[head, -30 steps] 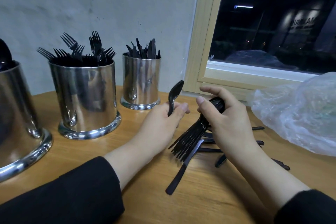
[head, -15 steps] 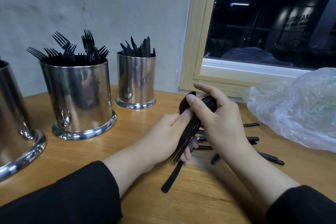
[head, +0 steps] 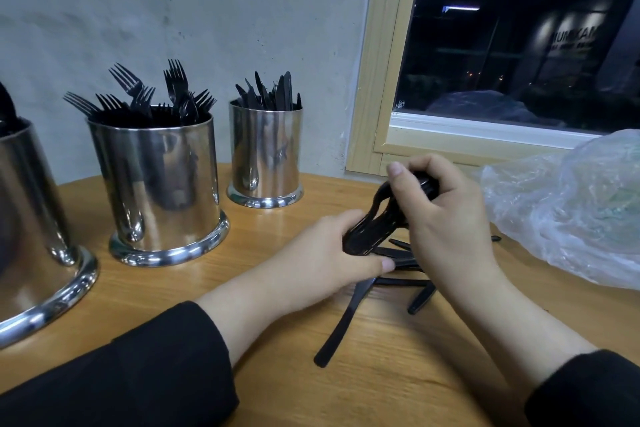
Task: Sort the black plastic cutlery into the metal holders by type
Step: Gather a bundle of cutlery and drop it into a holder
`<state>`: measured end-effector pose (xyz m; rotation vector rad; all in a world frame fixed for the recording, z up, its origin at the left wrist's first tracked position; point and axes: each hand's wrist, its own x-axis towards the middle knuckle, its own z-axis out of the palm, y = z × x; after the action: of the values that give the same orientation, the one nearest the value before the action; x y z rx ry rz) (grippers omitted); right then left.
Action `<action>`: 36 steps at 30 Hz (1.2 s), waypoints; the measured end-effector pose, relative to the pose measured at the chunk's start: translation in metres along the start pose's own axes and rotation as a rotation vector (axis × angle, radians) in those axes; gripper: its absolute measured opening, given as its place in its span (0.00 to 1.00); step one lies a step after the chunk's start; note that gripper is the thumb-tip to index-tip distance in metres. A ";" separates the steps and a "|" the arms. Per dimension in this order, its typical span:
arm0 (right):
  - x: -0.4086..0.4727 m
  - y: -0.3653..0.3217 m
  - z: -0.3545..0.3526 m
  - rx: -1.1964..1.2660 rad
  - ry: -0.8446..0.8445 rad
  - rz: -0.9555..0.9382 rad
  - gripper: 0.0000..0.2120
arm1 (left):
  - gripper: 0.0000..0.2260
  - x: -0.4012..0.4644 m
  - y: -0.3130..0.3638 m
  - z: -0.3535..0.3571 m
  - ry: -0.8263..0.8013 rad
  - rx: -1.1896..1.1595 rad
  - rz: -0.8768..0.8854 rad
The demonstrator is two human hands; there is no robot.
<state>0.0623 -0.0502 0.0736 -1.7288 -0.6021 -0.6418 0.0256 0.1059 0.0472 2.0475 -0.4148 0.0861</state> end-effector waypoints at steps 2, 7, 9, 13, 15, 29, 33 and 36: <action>0.003 -0.003 -0.003 -0.010 0.024 -0.012 0.08 | 0.03 0.000 0.001 0.000 0.038 0.089 0.009; 0.001 -0.018 -0.007 -0.128 -0.059 -0.089 0.09 | 0.06 -0.010 0.020 -0.004 0.032 0.121 -0.056; 0.002 -0.027 -0.008 -0.116 -0.077 -0.106 0.12 | 0.05 -0.020 0.030 -0.011 0.035 0.098 -0.057; 0.000 -0.052 0.005 0.055 -0.127 -0.078 0.29 | 0.09 -0.045 0.042 -0.030 0.086 0.063 -0.064; 0.003 -0.063 0.018 0.073 -0.124 -0.100 0.28 | 0.11 -0.060 0.043 -0.036 0.144 0.038 -0.077; 0.046 -0.196 0.149 0.206 -0.082 -0.429 0.10 | 0.09 -0.206 0.036 -0.166 1.169 0.455 0.240; 0.066 -0.227 0.186 0.195 -0.076 -0.535 0.11 | 0.15 -0.233 0.033 -0.213 1.199 0.684 0.107; 0.075 -0.244 0.218 0.116 -0.112 -0.596 0.13 | 0.23 -0.238 0.033 -0.239 1.056 0.689 -0.062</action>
<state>-0.0263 0.2222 0.2483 -1.4788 -1.2319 -0.9018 -0.1818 0.3575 0.1378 2.3064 0.4009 1.3504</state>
